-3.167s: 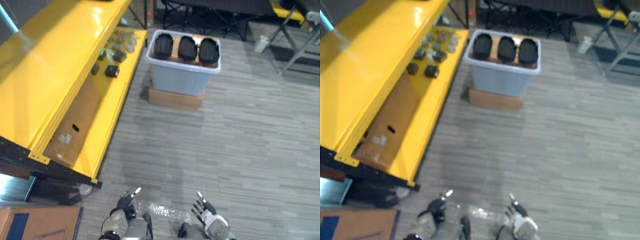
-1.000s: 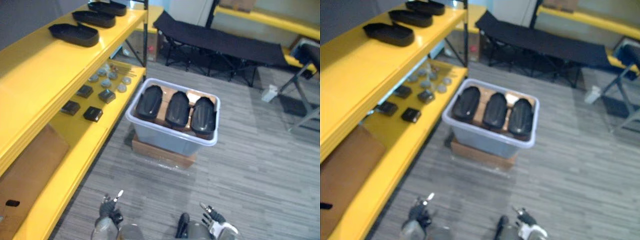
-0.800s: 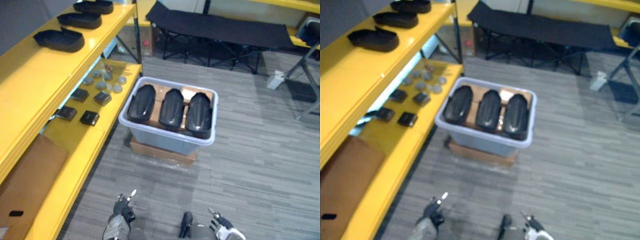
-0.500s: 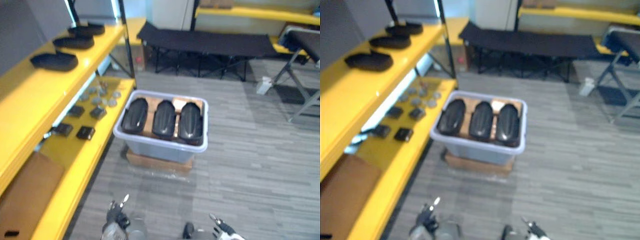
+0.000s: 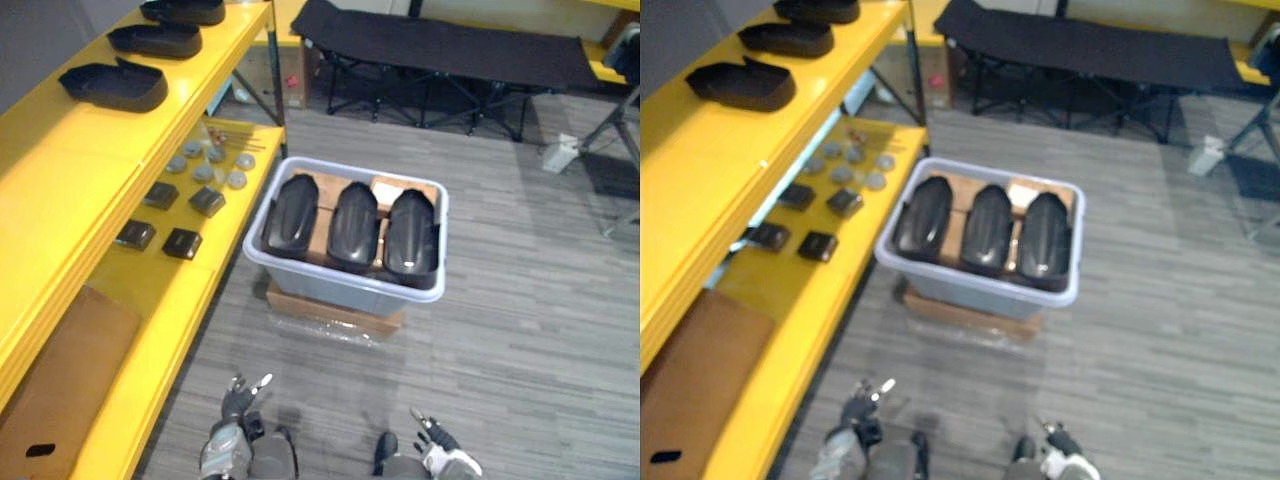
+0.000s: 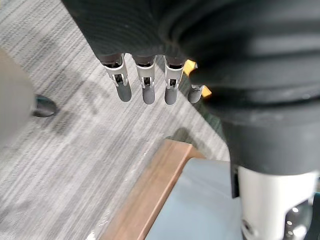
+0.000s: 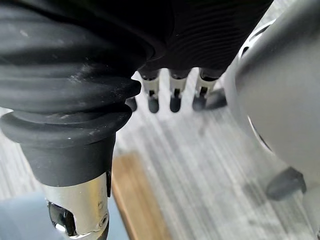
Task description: Walk over and take plastic housings, then place them on the shelf
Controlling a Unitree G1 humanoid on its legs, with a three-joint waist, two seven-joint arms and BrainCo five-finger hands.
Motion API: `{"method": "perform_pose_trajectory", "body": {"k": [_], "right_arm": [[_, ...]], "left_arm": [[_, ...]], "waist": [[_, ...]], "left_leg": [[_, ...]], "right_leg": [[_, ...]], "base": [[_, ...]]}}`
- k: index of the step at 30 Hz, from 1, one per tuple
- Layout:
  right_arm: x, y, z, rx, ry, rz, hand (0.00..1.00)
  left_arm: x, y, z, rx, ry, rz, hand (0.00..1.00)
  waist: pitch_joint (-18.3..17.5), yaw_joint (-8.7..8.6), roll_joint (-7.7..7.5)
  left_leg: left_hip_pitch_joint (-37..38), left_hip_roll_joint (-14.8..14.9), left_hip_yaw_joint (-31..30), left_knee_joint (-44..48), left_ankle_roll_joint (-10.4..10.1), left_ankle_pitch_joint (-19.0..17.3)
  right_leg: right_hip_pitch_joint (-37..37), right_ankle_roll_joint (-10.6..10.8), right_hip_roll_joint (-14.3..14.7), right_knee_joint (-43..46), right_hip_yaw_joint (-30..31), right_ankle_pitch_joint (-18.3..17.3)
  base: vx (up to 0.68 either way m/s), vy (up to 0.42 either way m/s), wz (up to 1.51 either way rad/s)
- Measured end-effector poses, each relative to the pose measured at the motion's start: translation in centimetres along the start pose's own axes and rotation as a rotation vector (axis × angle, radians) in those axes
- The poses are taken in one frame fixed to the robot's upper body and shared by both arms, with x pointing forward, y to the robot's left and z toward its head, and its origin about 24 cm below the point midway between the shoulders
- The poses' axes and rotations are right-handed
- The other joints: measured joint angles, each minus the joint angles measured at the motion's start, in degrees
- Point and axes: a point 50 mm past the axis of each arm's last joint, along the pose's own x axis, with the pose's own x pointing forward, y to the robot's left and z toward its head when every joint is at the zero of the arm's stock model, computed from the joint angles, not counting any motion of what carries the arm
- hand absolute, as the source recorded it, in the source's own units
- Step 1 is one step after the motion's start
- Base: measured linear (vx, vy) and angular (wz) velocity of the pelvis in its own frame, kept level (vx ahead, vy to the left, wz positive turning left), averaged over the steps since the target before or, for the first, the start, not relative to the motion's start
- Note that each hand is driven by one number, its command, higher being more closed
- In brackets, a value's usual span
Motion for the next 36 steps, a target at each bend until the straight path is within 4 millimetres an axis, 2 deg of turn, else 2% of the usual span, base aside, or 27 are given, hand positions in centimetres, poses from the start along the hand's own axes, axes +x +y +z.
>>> {"method": "perform_pose_trajectory", "body": {"k": [3, 4, 8, 9, 15, 18, 22, 23, 29, 36], "right_arm": [[0.1, 0.8, 0.3, -0.030, -0.031, 0.011, 0.00], [0.2, 1.4, 0.7, -0.044, -0.053, 0.030, 0.00], [0.6, 3.3, 2.1, -0.107, -0.109, 0.081, 0.00], [0.6, 3.3, 2.2, -0.115, -0.118, 0.085, 0.00], [0.6, 3.6, 2.0, -0.232, -0.127, 0.101, 0.00], [0.6, 3.7, 2.1, -0.210, -0.136, 0.101, 0.00], [0.6, 3.8, 2.3, -0.172, -0.152, 0.109, 0.00], [0.3, 1.5, 0.4, -0.170, -0.060, 0.032, 0.00], [0.3, 1.4, 0.4, -0.167, -0.061, 0.029, 0.00], [0.2, 0.4, 1.2, -0.118, -0.088, -0.019, 0.00]], "left_arm": [[0.0, -0.6, 0.0, 0.050, -0.002, -0.036, 0.00], [0.0, -0.6, 0.0, 0.081, -0.003, -0.045, 0.00], [0.4, 0.9, 0.8, 0.181, 0.007, -0.023, 0.00], [0.5, 1.1, 0.9, 0.186, 0.006, -0.016, 0.00], [0.7, 2.5, 1.3, 0.193, 0.008, 0.043, 0.00], [0.2, 3.3, -0.1, 0.188, 0.057, 0.059, 0.00], [0.2, 3.5, -0.4, 0.196, 0.071, 0.040, 0.00], [0.0, 3.9, -0.7, 0.197, 0.087, 0.010, 0.00], [0.0, 3.9, -0.7, 0.193, 0.087, 0.014, 0.00], [-0.1, 3.3, -1.3, 0.138, 0.108, 0.022, 0.00]], "waist": [[0.29, 0.12, -0.68], [0.67, 0.00, -1.39], [2.37, -0.29, -4.35], [2.44, -0.29, -4.48], [2.74, -0.56, -4.22], [3.05, -0.19, -4.39], [3.20, -0.28, -4.72], [3.34, -1.58, -4.76], [3.27, -1.55, -4.60], [2.53, -1.36, -2.43]], "left_leg": [[0.03, -0.82, -0.34, -1.64, 0.00, 0.70], [0.04, -0.98, -0.21, -1.76, 0.00, 0.70], [-0.06, -1.52, 0.10, -2.35, 0.38, 1.02], [-0.07, -1.59, -0.03, -2.35, 0.39, 1.02], [-2.11, -2.71, -4.20, -2.51, 1.31, 2.10], [-1.47, -3.08, -4.54, -3.58, 1.22, 3.02], [0.41, -3.42, -4.18, -8.11, 0.56, 6.04], [4.75, -3.95, -3.93, -14.59, 0.29, 9.15], [3.98, -3.93, -4.39, -13.58, 0.29, 8.92], [-0.30, -2.78, -3.95, -6.78, 0.08, 5.98]], "right_leg": [[-1.01, 0.02, -0.38, 0.87, -0.12, -0.21], [-2.01, 0.25, -0.79, 2.58, 0.32, -0.90], [-3.33, 1.01, -1.24, 3.87, 1.47, -0.55], [-3.03, 1.06, -1.20, 3.37, 1.50, -0.13], [-1.55, 0.33, -0.83, 0.24, 1.16, 2.62], [-0.12, -0.12, -0.73, -1.77, 1.19, 3.01], [0.02, -0.55, -0.61, -2.95, 1.51, 2.69], [1.18, -0.46, -0.23, -3.58, 3.05, 1.88], [1.22, -0.68, -0.24, -3.41, 2.47, 1.74], [-2.68, -1.03, -0.56, 2.16, 2.64, -0.67]], "base": [[0.00, -0.006, 0.04], [0.02, 0.024, -0.07], [0.02, 0.015, -0.04], [0.02, 0.034, 0.06], [0.00, 0.040, 0.28], [-0.06, -0.014, 0.12], [-0.10, -0.053, -0.05], [0.00, 0.000, 0.00], [0.00, 0.000, 0.04], [-0.05, 0.007, -0.02]]}}
